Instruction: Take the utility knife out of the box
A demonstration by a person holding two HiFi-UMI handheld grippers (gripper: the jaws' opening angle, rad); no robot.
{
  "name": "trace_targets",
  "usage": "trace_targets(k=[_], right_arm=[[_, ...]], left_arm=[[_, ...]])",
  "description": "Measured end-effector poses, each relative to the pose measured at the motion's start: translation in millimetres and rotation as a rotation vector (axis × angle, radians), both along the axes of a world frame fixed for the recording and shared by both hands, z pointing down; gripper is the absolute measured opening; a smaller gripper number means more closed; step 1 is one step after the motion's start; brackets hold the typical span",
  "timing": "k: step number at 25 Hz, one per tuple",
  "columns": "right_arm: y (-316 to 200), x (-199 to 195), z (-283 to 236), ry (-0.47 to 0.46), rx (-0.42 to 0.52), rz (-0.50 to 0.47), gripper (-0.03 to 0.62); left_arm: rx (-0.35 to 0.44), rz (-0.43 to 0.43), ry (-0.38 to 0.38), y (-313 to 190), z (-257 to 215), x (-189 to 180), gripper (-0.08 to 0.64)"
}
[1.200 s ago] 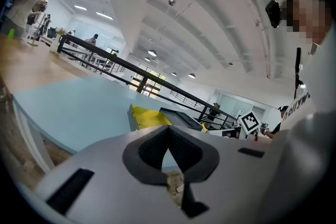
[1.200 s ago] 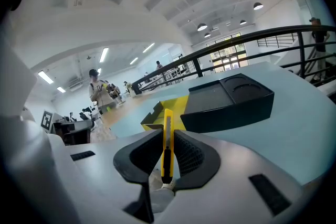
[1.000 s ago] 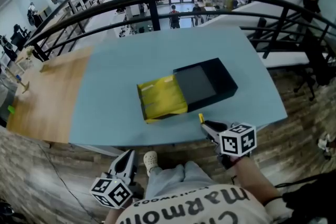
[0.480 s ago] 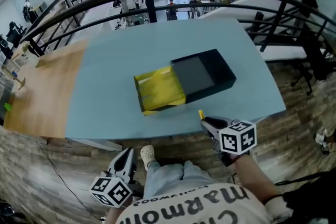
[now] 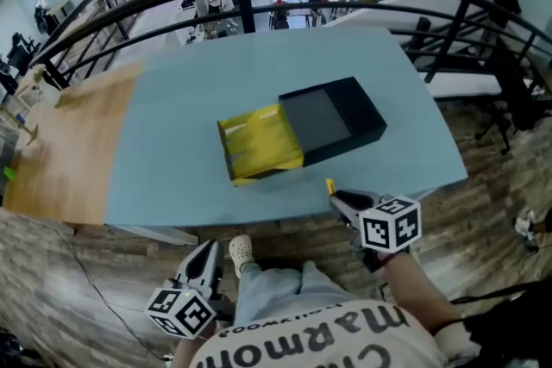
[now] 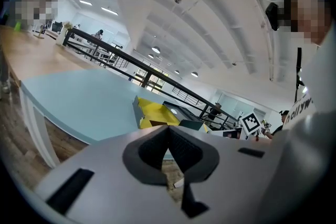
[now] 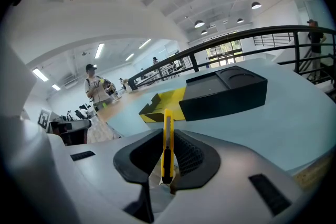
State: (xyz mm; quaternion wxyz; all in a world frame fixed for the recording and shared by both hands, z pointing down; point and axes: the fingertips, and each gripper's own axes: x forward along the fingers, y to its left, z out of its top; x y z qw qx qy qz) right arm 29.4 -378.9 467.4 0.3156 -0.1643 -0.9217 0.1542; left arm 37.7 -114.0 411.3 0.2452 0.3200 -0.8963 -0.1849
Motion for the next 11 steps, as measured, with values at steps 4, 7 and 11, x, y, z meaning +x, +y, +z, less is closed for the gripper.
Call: trace_targets(k=[4,7,11], right_arm=[[6,1,-1,0.002,0.006,-0.004,0.081],[10,0,-3,0.004,0.01,-0.006,0.081],[13,-1,-4,0.005,0.012,-0.008,0.083]], left_arm=[[0.001,-0.005,0.002,7,-1,0,0.002],[0.003,-0.007,0.004,12,-2,0,0.002],[0.003,-0.009,0.008,15,-2,0,0.002]])
